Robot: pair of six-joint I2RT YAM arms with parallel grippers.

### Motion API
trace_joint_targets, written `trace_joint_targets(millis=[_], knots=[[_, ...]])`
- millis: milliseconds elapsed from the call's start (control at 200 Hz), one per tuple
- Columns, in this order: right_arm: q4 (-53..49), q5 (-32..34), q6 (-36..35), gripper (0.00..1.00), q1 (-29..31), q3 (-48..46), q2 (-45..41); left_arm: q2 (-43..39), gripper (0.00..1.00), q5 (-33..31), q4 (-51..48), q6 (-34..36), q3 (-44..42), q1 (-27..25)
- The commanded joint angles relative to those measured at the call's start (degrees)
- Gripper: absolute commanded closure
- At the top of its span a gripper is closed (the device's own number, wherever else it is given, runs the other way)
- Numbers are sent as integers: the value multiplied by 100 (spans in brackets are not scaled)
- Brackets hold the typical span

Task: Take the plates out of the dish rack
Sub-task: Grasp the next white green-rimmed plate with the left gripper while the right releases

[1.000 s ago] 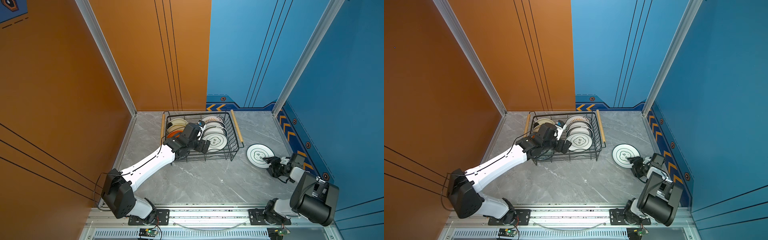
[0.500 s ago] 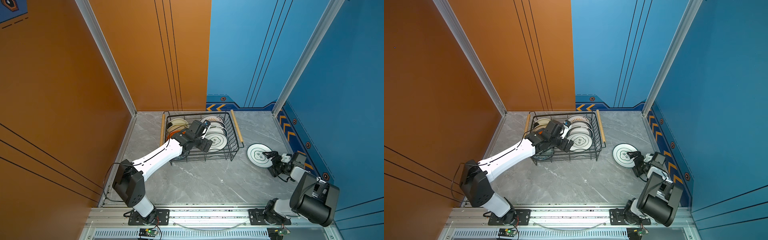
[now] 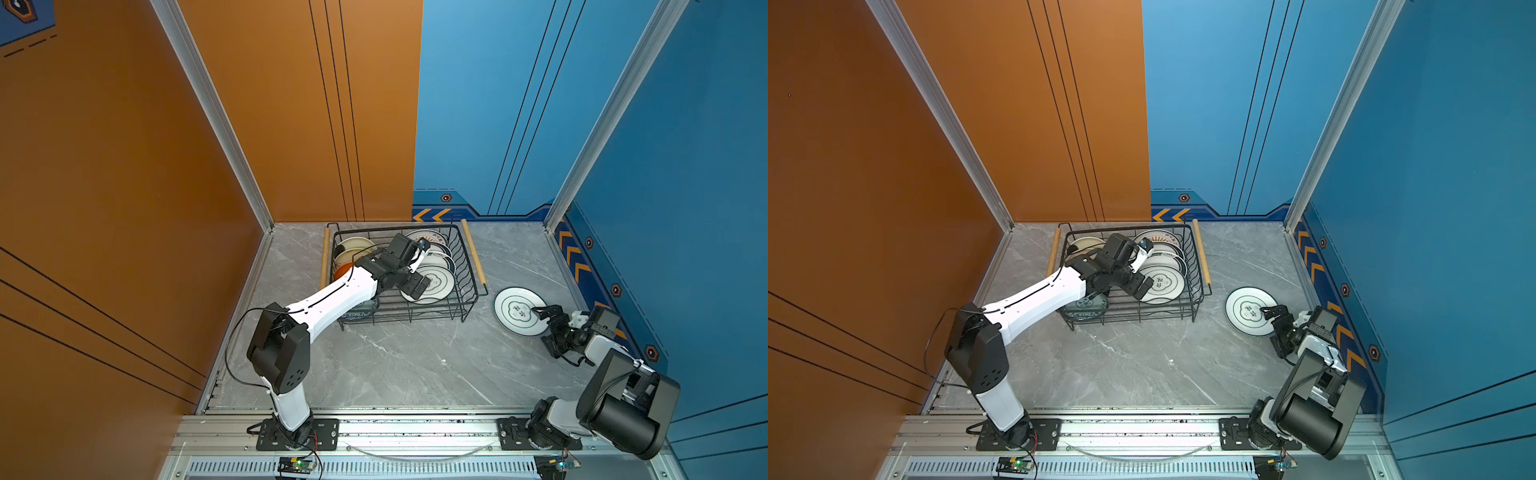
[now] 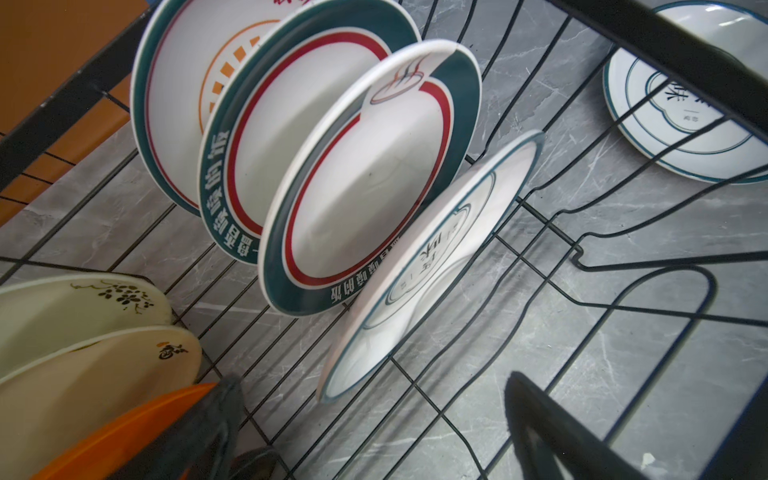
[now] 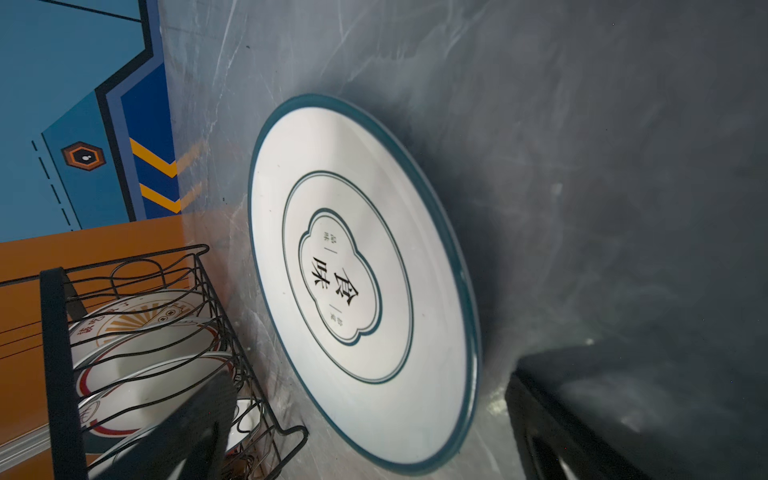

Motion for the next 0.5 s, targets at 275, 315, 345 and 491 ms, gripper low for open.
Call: trace_joint_targets(millis=[275, 315, 345, 491], knots=[[-1058, 398, -306, 0, 43, 565, -693, 323, 3, 439, -250, 311, 369, 77], [-1074, 395, -286, 0, 61, 590, -749, 365, 4, 449, -254, 322, 400, 84], [-1091, 406, -281, 0, 73, 609, -771, 392, 4, 466, -265, 332, 427, 80], [-1203, 388, -294, 0, 127, 730, -877, 491, 5, 542, -310, 403, 534, 104]])
